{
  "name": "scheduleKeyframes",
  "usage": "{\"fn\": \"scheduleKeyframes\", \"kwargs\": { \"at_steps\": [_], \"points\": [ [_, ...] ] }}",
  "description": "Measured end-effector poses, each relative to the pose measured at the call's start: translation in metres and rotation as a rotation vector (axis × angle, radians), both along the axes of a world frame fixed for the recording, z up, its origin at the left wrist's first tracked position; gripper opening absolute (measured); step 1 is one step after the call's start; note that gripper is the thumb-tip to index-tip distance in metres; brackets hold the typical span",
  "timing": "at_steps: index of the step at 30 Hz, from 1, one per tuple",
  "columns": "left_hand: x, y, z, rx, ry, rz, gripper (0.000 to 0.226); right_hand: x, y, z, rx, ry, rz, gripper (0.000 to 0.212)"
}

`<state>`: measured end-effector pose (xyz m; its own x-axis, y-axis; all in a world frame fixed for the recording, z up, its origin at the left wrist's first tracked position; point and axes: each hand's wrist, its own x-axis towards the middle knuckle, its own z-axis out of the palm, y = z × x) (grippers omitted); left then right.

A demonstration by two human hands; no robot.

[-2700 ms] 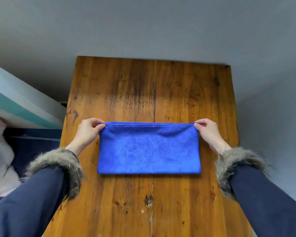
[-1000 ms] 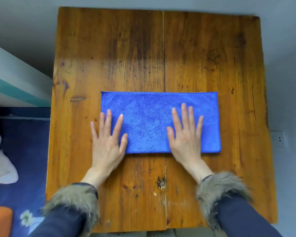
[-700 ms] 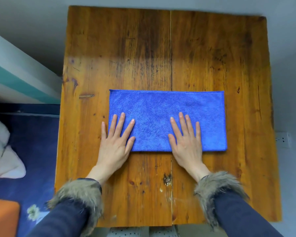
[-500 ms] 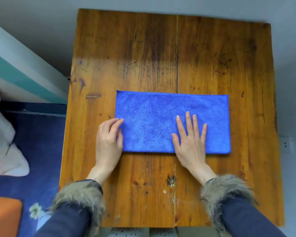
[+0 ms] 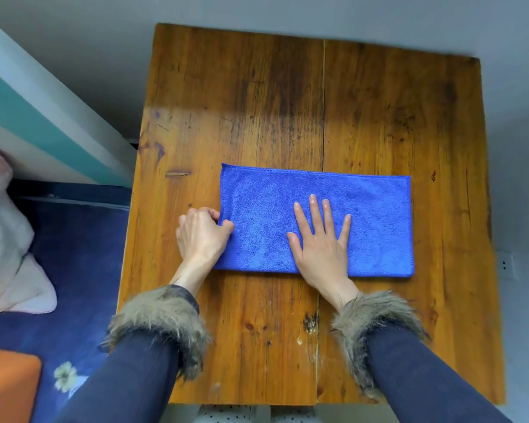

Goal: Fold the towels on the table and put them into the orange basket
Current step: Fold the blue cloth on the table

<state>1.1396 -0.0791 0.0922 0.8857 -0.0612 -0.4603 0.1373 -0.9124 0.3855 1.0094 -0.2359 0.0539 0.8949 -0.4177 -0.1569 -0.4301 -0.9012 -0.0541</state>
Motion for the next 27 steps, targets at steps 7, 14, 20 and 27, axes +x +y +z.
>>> {"fn": "scheduleKeyframes", "kwargs": {
  "at_steps": [7, 14, 20, 27],
  "points": [
    [0.004, 0.007, 0.017, -0.382, 0.221, 0.211, 0.024, 0.0, 0.001, 0.002, -0.002, 0.046, 0.018, 0.058],
    [0.001, -0.004, 0.062, -0.685, 0.462, 0.197, 0.028, 0.002, -0.01, 0.023, 0.275, 0.042, 0.024, 0.061],
    [-0.035, -0.07, 0.099, -0.726, 0.278, 0.033, 0.031, -0.039, -0.064, 0.061, 0.657, -0.372, -0.265, 0.037],
    [-0.101, -0.188, 0.076, -0.563, 0.154, -0.167, 0.027, -0.099, -0.123, 0.064, 0.945, -0.388, -0.653, 0.024]
  ]
}}
